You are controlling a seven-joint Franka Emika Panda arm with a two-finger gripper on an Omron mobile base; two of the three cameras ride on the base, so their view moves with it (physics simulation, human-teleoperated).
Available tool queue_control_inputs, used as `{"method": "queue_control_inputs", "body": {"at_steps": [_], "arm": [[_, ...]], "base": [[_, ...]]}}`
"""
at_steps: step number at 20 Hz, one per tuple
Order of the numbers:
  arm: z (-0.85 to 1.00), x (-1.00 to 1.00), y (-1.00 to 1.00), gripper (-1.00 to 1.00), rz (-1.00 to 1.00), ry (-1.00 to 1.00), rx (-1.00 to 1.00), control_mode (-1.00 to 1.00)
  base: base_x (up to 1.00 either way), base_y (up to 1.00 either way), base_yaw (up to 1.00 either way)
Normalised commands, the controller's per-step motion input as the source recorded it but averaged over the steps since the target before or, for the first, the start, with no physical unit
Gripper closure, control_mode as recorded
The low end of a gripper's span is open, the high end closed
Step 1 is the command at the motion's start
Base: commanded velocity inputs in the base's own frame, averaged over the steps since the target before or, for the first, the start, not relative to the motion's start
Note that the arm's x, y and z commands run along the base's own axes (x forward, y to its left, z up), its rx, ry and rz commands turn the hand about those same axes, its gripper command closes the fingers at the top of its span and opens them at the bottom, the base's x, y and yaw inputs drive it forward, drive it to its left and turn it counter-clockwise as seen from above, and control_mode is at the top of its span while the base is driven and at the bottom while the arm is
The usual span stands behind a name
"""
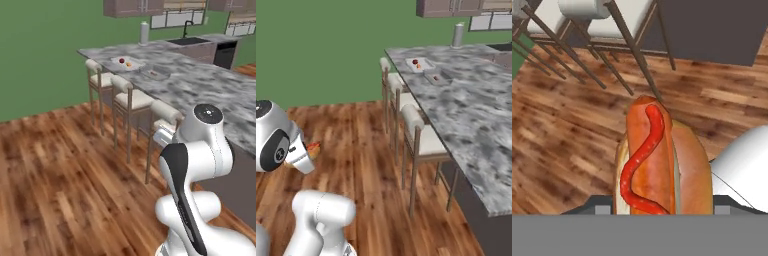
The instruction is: Place the cold items (carrot and tomato) from the fridge in one tupperware on the dining counter. Place the warm items (kebab skewer and hot dog) in the stove area in another tupperware.
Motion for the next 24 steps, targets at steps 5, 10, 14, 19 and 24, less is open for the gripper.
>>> {"method": "queue_control_inputs", "body": {"at_steps": [5, 10, 14, 19, 24], "arm": [[0.0, 0.0, 0.0, 1.0, 0.0, 0.0, 0.0, 1.0], [0.0, 0.0, 0.0, 1.0, 0.0, 0.0, 0.0, 1.0], [0.0, 0.0, 0.0, 1.0, 0.0, 0.0, 0.0, 1.0], [0.0, 0.0, 0.0, 1.0, 0.0, 0.0, 0.0, 1.0], [0.0, 0.0, 0.0, 1.0, 0.0, 0.0, 0.0, 1.0]], "base": [[0.89, 0.78, -0.49], [0.87, 0.84, -0.46], [0.85, 0.89, -0.44], [0.84, 0.86, -0.45], [0.8, 0.81, -0.47]]}}
